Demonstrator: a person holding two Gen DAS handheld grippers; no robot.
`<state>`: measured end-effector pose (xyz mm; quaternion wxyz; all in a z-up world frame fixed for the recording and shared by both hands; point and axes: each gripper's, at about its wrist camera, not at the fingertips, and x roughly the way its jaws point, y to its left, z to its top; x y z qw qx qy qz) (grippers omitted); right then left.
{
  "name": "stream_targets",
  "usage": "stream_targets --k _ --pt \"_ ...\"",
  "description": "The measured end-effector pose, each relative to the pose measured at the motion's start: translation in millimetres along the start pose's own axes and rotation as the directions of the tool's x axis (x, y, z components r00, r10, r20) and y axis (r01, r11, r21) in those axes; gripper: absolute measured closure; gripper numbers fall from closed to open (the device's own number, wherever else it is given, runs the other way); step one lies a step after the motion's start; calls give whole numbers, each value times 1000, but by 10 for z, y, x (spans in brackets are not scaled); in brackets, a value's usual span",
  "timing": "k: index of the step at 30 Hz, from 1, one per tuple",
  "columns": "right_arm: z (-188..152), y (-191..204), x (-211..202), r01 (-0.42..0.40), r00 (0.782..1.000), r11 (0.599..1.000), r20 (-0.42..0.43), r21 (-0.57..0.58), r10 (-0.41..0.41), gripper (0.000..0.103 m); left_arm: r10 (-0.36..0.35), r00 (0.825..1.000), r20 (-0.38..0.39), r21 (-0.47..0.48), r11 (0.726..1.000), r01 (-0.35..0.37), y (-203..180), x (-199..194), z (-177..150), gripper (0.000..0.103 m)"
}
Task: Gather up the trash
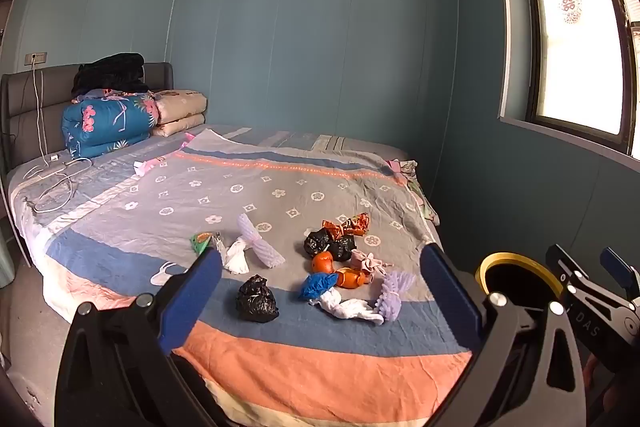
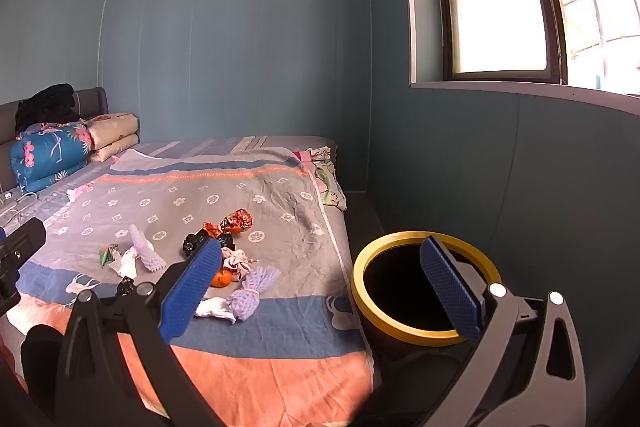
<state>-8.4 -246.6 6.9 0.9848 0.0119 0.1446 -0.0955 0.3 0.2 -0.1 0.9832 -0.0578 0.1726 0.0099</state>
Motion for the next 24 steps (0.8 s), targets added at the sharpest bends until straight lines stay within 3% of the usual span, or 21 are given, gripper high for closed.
stream_targets --k 24 --pt "-38 4 62 -1 1000 1000 -18 3 1 7 3 1000 -8 -10 1000 -3 58 -31 -25 7"
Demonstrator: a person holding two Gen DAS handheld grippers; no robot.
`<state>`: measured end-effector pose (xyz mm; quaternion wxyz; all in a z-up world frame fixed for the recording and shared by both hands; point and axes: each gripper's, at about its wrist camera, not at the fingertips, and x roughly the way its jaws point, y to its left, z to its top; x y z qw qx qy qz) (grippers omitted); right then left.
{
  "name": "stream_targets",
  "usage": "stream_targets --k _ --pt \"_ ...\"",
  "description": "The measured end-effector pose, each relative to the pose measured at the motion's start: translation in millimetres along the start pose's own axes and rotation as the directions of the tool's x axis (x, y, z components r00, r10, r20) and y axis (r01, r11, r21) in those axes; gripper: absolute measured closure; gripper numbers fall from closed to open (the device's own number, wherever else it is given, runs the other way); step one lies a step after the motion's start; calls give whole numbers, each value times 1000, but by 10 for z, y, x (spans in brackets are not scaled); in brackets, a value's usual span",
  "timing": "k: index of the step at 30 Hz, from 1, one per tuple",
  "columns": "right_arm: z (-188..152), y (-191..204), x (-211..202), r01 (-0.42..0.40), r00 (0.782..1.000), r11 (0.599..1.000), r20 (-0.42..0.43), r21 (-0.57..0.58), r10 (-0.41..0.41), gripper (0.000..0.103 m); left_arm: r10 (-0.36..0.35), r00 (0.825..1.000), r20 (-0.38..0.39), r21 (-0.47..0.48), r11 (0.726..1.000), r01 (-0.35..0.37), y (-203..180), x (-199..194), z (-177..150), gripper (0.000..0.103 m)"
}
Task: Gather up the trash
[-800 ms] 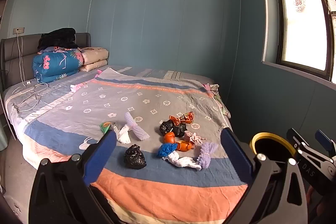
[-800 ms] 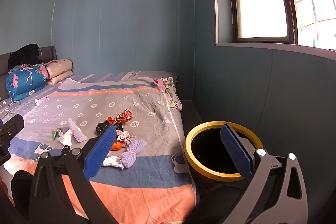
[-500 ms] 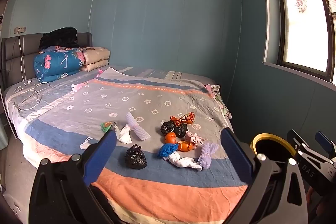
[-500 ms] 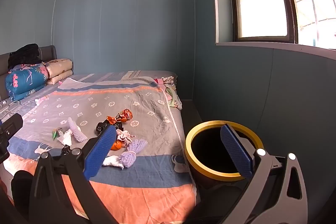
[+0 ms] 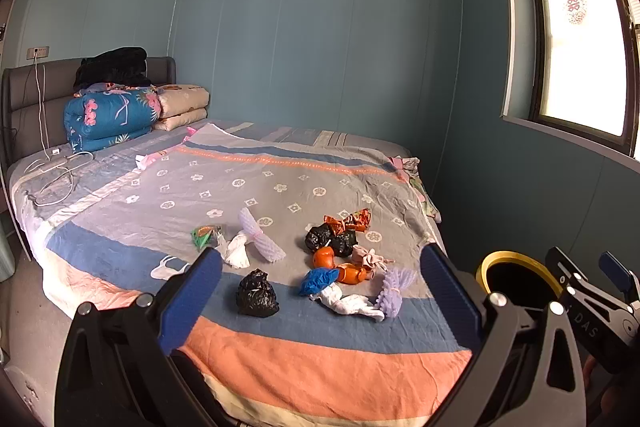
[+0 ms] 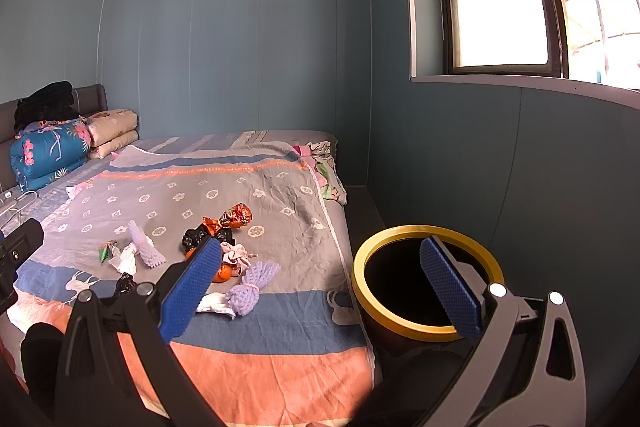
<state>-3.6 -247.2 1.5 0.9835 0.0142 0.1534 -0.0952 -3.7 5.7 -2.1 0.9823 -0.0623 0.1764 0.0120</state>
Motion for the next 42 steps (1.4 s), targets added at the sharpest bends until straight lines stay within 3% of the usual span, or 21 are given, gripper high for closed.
stream_targets --k 42 --pt "3 14 -10 2 1000 1000 -14 2 -2 7 -1 1000 -25 -25 1000 1 32 6 -5 7"
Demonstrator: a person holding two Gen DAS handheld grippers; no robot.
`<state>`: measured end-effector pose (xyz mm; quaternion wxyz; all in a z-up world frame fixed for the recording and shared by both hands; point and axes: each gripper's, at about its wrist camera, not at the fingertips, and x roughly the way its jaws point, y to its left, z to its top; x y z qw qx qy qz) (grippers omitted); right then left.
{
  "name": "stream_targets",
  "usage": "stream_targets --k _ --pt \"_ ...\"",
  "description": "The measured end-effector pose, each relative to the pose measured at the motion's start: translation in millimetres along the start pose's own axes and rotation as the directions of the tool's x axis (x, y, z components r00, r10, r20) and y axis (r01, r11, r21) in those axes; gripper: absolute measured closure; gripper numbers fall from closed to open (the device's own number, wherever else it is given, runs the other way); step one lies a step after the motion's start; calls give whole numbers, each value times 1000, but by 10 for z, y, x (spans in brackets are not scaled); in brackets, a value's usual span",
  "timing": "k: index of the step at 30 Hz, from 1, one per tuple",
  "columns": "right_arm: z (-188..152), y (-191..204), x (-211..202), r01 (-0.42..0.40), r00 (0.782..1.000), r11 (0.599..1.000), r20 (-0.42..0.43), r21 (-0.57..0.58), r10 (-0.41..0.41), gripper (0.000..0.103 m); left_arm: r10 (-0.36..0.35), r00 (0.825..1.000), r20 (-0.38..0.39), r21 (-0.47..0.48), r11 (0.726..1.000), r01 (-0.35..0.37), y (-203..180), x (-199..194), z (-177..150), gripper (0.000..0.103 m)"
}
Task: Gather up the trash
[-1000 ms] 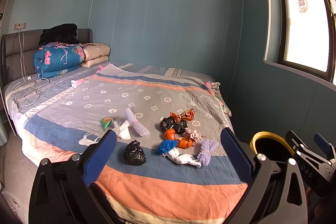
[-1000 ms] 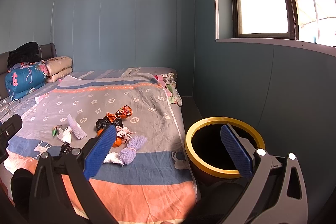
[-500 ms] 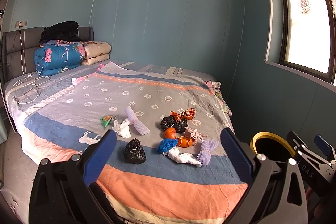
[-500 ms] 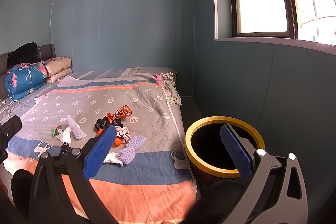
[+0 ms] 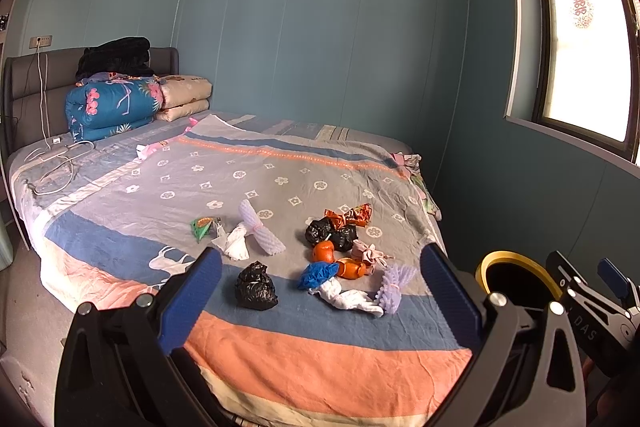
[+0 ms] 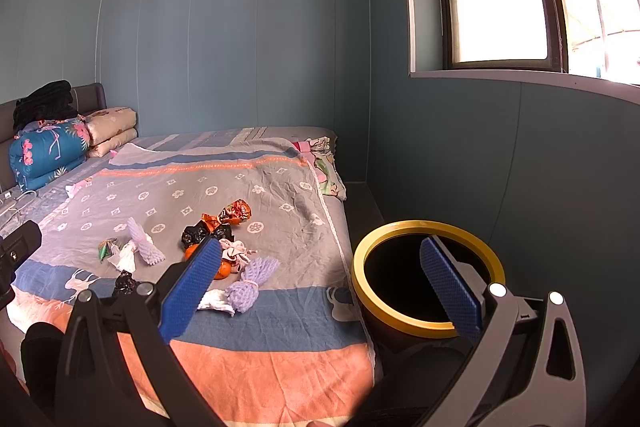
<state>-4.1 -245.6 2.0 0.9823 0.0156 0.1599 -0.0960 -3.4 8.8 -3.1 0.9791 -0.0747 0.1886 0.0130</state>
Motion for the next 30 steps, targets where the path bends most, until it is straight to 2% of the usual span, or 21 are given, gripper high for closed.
stream_targets --k 30 --pt "-34 -4 7 -2 1000 1000 -10 6 2 7 4 1000 -11 -13 1000 -5 17 10 -16 7"
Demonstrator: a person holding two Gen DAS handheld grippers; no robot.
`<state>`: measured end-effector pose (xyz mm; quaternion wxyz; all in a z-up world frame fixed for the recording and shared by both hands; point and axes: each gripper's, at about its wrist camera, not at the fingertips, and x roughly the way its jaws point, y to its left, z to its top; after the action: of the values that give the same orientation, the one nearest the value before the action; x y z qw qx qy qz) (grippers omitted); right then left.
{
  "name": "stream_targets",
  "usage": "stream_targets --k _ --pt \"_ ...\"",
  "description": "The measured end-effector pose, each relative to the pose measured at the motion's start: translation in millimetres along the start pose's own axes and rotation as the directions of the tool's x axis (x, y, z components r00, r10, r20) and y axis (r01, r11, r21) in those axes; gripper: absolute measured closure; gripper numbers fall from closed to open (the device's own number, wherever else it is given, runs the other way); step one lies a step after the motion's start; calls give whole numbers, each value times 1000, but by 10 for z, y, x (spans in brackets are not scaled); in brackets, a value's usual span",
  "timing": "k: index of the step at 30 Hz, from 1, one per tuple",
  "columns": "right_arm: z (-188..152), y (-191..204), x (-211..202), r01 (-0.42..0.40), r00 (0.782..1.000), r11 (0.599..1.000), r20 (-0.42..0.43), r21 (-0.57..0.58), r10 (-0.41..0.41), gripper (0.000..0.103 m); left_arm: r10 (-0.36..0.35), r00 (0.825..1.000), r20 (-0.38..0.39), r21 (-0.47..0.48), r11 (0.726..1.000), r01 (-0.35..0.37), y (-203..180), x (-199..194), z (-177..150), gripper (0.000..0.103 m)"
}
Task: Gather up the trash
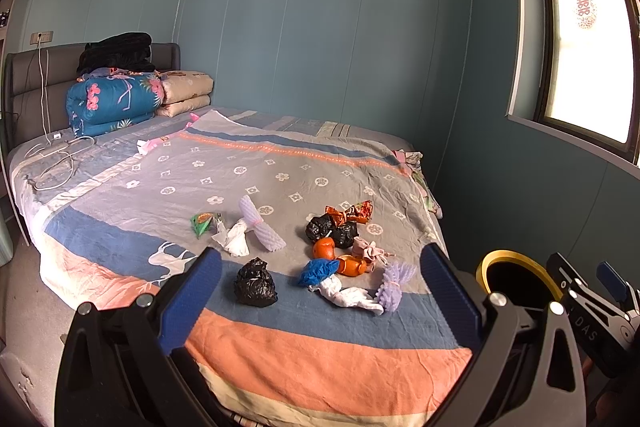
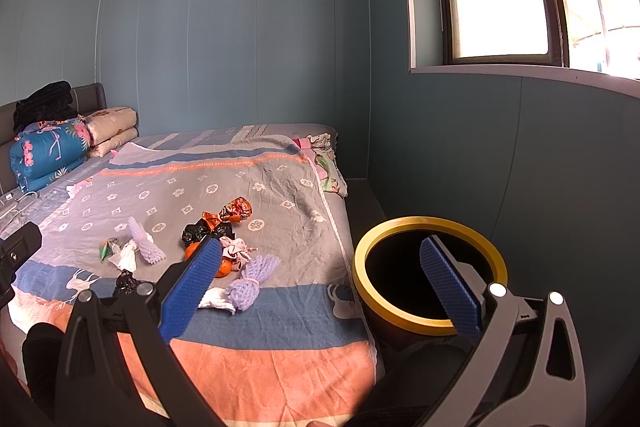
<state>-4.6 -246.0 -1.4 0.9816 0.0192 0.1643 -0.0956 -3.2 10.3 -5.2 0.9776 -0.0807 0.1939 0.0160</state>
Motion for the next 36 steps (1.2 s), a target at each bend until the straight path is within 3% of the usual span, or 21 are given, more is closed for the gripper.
stream_targets --k 10,16,22,26,33,36 --pt "-17 -29 217 -25 999 1000 -36 9 26 7 33 999 -40 0 999 -33 -8 228 -24 7" --pt "-5 58 636 -147 987 989 -75 -20 145 7 38 992 -116 14 999 -37 99 571 -119 7" --pt "-2 258 1144 -242 963 968 -141 -68 231 7 143 965 -221 50 990 -135 275 1052 -254 7" --pt "-52 445 1454 -318 931 946 -208 -64 299 7 185 941 -284 28 982 -185 464 1343 -292 7" --pt "-243 772 2092 -370 888 922 -337 -116 314 7 276 907 -320 107 961 -254 652 1825 -388 7" --pt "-308 800 2252 -375 877 920 -363 -111 314 7 250 900 -357 89 968 -234 773 2051 -443 7"
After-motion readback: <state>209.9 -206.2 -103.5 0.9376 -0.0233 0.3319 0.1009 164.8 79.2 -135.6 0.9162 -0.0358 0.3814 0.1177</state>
